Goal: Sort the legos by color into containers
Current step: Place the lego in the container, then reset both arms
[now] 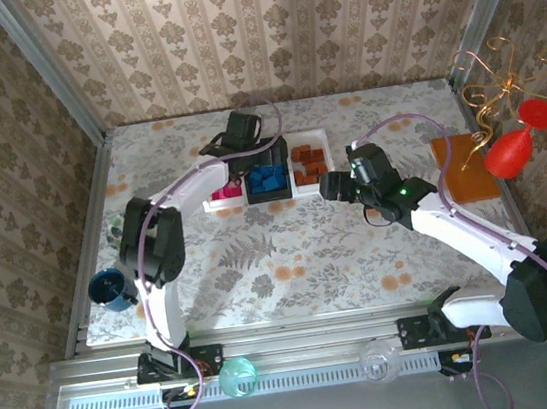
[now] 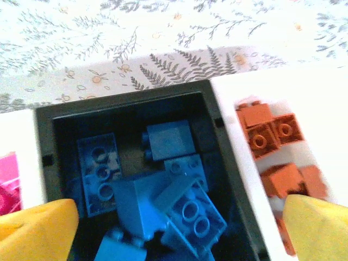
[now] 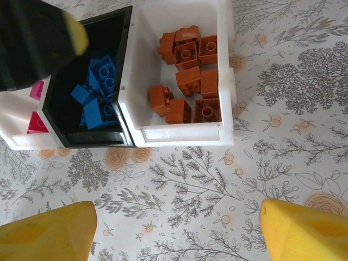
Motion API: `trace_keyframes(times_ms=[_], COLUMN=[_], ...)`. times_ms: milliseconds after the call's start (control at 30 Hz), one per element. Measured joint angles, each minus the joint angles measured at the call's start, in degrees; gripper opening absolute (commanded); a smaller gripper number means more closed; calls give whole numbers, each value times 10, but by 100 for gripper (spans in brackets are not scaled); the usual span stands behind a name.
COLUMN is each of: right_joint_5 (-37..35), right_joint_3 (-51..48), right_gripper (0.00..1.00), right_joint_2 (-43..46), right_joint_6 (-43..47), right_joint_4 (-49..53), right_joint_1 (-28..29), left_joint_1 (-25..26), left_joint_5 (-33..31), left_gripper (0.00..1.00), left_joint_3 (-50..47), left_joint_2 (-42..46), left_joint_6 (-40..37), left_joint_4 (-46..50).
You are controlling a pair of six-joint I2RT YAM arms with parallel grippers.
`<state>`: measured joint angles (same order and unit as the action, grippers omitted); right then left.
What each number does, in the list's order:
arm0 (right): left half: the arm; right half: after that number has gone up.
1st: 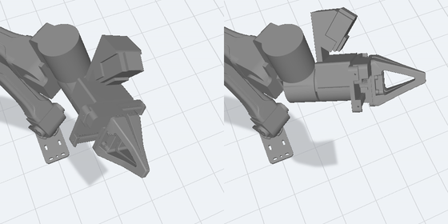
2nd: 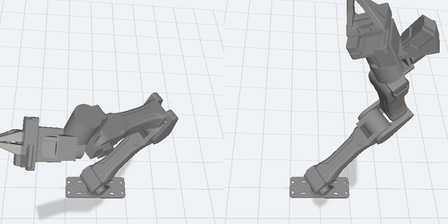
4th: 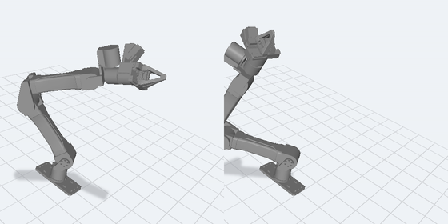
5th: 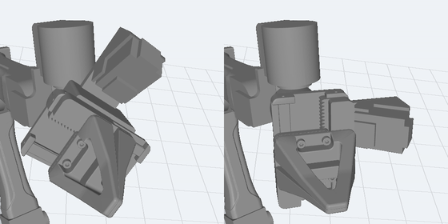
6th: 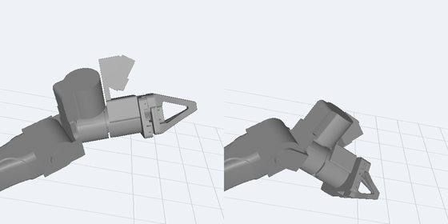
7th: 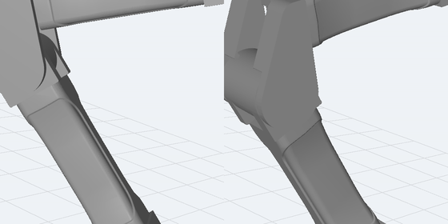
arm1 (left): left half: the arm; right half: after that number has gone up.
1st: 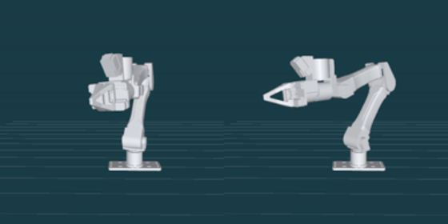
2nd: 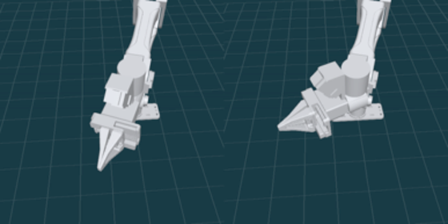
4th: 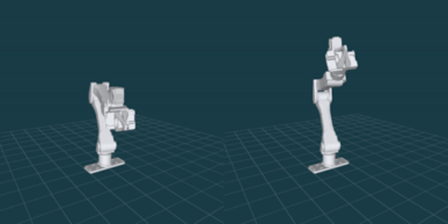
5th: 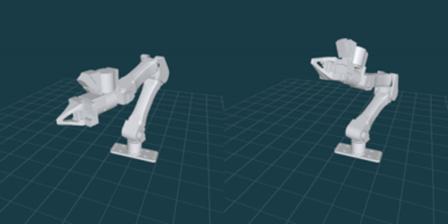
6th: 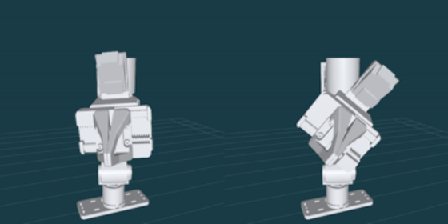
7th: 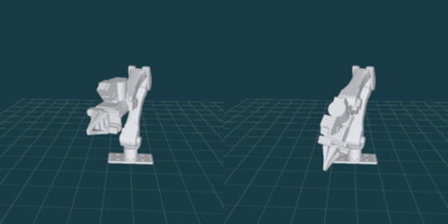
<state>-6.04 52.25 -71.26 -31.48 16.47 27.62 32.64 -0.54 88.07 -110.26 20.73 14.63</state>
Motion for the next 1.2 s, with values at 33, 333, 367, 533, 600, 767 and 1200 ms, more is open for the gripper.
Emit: trace_keyframes(times_ms=[33,333,367,533,600,767,1200], right_joint_5=[-1,-40,-46,-75,-87,-106,-165], right_joint_3=[0,-26,-31,-60,-66,-66,-122], right_gripper=[81,100,100,100,100,100,100], right_joint_2=[2,41,44,53,53,55,97], right_joint_6=[0,-1,-3,-28,-40,-52,-68], right_joint_4=[0,-33,-40,-64,-64,-60,-98], right_joint_1=[0,1,1,1,1,1,0], left_joint_1=[2,21,21,2,-27,-144,-219], left_joint_5=[0,-82,-97,-148,-163,-190,-172], left_gripper=[100,100,100,100,100,100,100], left_joint_3=[-23,-316,-342,-475,-516,-546,-593], left_joint_2=[28,379,401,443,439,419,325], left_joint_6=[0,-14,-21,-82,-101,-135,-258], left_joint_4=[-10,-176,-194,-295,-325,-377,-473])
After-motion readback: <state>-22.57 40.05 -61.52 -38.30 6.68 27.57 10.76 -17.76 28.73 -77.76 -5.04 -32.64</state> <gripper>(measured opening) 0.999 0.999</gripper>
